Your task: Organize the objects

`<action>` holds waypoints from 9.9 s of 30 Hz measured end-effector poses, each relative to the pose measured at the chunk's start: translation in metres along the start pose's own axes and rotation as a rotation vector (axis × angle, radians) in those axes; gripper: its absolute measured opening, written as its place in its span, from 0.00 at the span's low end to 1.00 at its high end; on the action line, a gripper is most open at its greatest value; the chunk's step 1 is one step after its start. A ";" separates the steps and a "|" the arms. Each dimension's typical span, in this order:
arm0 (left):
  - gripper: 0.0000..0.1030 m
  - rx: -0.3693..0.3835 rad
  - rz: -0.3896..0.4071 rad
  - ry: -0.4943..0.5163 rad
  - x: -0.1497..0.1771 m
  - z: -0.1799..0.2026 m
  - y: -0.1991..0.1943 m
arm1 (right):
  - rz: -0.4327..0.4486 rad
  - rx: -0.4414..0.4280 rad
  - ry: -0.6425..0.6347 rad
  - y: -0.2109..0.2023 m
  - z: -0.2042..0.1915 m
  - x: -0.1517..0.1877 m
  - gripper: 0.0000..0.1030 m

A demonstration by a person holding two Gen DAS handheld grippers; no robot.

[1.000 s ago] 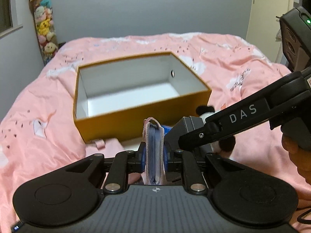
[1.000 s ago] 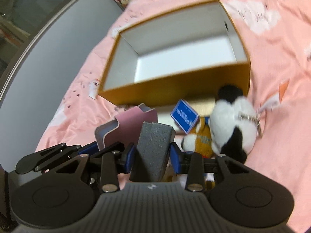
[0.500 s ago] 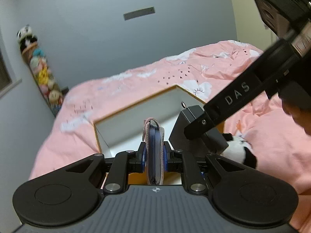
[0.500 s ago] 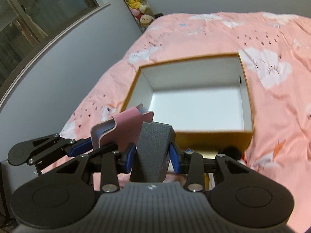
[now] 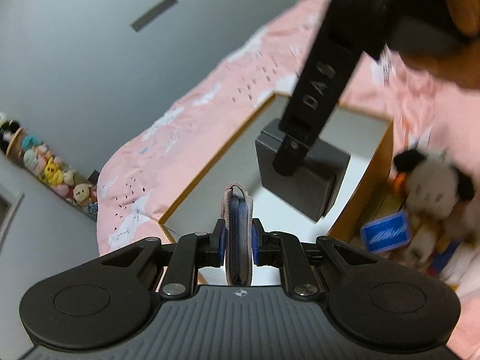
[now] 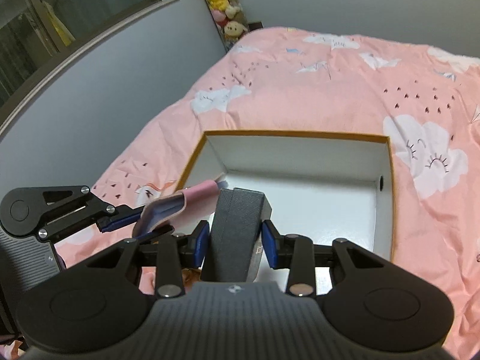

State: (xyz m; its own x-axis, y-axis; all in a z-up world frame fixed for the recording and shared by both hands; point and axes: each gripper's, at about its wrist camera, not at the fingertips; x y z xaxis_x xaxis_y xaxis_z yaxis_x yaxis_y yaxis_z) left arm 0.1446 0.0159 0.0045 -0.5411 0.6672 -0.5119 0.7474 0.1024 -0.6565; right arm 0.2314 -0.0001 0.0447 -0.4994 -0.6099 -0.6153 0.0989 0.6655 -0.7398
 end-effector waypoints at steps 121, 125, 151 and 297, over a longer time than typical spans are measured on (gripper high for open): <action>0.57 0.345 -0.123 -0.099 0.027 -0.034 0.016 | -0.226 0.083 -0.092 0.083 -0.008 0.012 0.53; 0.57 0.329 -0.110 -0.157 0.030 -0.032 -0.009 | -0.154 0.079 -0.115 0.051 -0.018 0.025 0.58; 0.56 0.202 -0.263 -0.713 0.116 0.055 -0.044 | -0.124 0.074 0.061 -0.005 -0.026 0.171 0.33; 0.63 -0.042 -0.286 -0.819 0.024 -0.090 0.161 | -0.284 0.193 0.110 0.044 0.045 -0.037 0.64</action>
State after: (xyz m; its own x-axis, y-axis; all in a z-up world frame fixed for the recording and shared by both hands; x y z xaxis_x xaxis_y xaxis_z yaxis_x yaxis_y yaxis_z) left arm 0.2863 0.1152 -0.0633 -0.8058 -0.1279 -0.5782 0.5447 0.2229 -0.8084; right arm 0.2932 0.0326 0.0224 -0.6190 -0.7019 -0.3524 0.0982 0.3760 -0.9214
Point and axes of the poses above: each gripper's, at about its wrist camera, not at the fingertips, and y roughly the way its jaws point, z to its right, x to its underside
